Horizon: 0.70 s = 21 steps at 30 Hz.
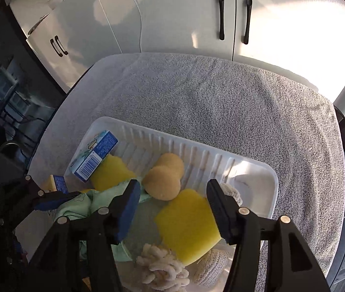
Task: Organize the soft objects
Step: 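Lower the cloth and makeup sponge into the tray and open both tools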
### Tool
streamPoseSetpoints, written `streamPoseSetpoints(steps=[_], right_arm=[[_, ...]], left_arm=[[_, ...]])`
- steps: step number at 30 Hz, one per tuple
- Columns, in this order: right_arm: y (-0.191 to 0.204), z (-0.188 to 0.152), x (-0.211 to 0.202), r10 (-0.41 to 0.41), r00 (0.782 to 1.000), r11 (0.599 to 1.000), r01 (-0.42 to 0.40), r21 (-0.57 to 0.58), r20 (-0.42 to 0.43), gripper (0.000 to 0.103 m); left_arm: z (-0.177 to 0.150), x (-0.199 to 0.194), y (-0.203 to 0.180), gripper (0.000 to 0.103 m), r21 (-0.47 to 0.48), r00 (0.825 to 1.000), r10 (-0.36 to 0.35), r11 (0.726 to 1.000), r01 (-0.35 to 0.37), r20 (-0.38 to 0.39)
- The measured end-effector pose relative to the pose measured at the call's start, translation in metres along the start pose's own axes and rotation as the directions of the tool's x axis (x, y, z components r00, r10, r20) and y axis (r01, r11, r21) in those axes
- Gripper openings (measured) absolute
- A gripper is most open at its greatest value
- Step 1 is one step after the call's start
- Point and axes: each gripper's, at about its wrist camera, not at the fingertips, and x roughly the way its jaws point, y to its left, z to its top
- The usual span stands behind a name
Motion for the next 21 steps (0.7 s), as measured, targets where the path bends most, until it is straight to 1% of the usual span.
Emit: streamPoseSetpoints(steps=[1,2,3,4,5,6,7,8,11,13,17,21], right_arm=[[0.000,-0.002,-0.001,0.010,1.000,1.000,-0.010,-0.001,-0.002,0.060],[0.002,-0.004,-0.001,0.026,1.000,1.000,-0.026,-0.007,-0.007,0.060],[0.003,-0.005,-0.002,0.027,1.000,1.000,-0.028,-0.015,-0.011,0.060],[0.005,-0.007,-0.003,0.016,1.000,1.000,-0.016,-0.020,-0.008,0.060],[0.007,-0.008,-0.004,0.007,1.000,1.000,-0.007,-0.026,-0.007,0.060],[0.007,-0.009,-0.006,0.005,1.000,1.000,-0.005,-0.028,-0.004,0.060],[0.007,-0.010,-0.007,0.009,1.000,1.000,-0.009,-0.025,-0.002,0.060],[0.007,-0.011,-0.009,0.014,1.000,1.000,-0.014,-0.022,0.000,0.060],[0.007,-0.013,-0.013,0.001,1.000,1.000,-0.001,-0.023,0.005,0.060],[0.007,-0.014,-0.017,-0.005,1.000,1.000,0.006,-0.019,0.009,0.060],[0.005,-0.017,-0.027,-0.013,0.999,1.000,0.013,0.002,0.033,0.060],[-0.002,-0.025,-0.040,-0.019,0.998,0.999,0.016,0.040,0.061,0.060]], left_arm=[[0.001,0.001,0.003,0.065,-0.010,1.000,0.016,1.000,-0.016,-0.003],[0.002,0.001,0.005,0.065,-0.018,1.000,0.017,1.000,-0.017,0.002],[0.002,0.000,0.007,0.068,-0.022,1.000,0.009,1.000,-0.008,0.015],[0.001,-0.001,0.009,0.085,-0.022,1.000,0.006,1.000,-0.006,0.013],[0.001,-0.002,0.009,0.091,-0.014,1.000,0.005,1.000,-0.005,0.017],[0.000,-0.004,0.007,0.094,0.007,0.999,0.021,1.000,-0.021,0.029],[-0.001,-0.007,0.003,0.094,0.030,0.997,0.062,0.998,-0.063,0.046],[-0.002,-0.010,-0.001,0.094,0.059,0.994,0.085,0.994,-0.089,0.065],[-0.002,-0.013,-0.010,0.094,0.091,0.989,0.130,0.986,-0.137,0.074],[-0.002,-0.016,-0.013,0.094,0.096,0.987,0.139,0.985,-0.146,0.079],[0.001,-0.027,-0.011,0.094,0.043,0.972,0.204,0.977,-0.210,0.117],[0.002,-0.045,-0.003,0.094,-0.042,0.941,0.294,0.956,-0.291,0.165]])
